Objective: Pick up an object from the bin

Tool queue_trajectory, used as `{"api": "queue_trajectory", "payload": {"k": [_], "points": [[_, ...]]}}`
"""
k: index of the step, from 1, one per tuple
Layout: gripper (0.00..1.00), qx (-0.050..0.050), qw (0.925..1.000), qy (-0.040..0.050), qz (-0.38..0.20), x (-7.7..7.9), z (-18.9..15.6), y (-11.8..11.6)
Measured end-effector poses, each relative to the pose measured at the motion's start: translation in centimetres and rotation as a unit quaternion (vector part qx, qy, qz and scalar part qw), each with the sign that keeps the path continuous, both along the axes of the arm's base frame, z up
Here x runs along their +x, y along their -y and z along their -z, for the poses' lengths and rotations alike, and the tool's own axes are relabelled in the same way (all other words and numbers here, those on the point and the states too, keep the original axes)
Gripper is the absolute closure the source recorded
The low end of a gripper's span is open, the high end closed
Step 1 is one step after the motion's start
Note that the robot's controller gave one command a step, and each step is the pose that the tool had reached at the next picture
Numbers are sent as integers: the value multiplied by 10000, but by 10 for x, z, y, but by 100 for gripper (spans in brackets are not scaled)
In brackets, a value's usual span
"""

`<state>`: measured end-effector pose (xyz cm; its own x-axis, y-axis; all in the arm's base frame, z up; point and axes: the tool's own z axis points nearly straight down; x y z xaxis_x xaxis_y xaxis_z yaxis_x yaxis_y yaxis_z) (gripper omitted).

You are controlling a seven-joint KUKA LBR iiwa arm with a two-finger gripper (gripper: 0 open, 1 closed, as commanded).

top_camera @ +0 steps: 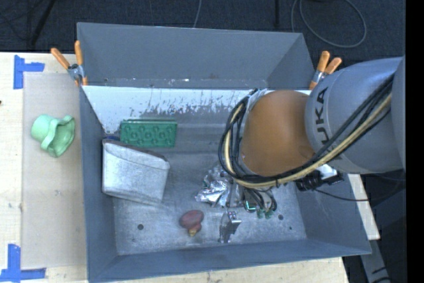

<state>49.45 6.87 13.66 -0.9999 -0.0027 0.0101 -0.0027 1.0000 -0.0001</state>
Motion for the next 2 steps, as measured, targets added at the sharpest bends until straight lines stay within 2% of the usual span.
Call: {"api": "queue_trajectory", "payload": {"k": [1, 2], "points": [[0, 1, 9985, 34, -541, 42, 59, 15], [100, 7, 9986, 50, -524, 43, 56, 15]]}}
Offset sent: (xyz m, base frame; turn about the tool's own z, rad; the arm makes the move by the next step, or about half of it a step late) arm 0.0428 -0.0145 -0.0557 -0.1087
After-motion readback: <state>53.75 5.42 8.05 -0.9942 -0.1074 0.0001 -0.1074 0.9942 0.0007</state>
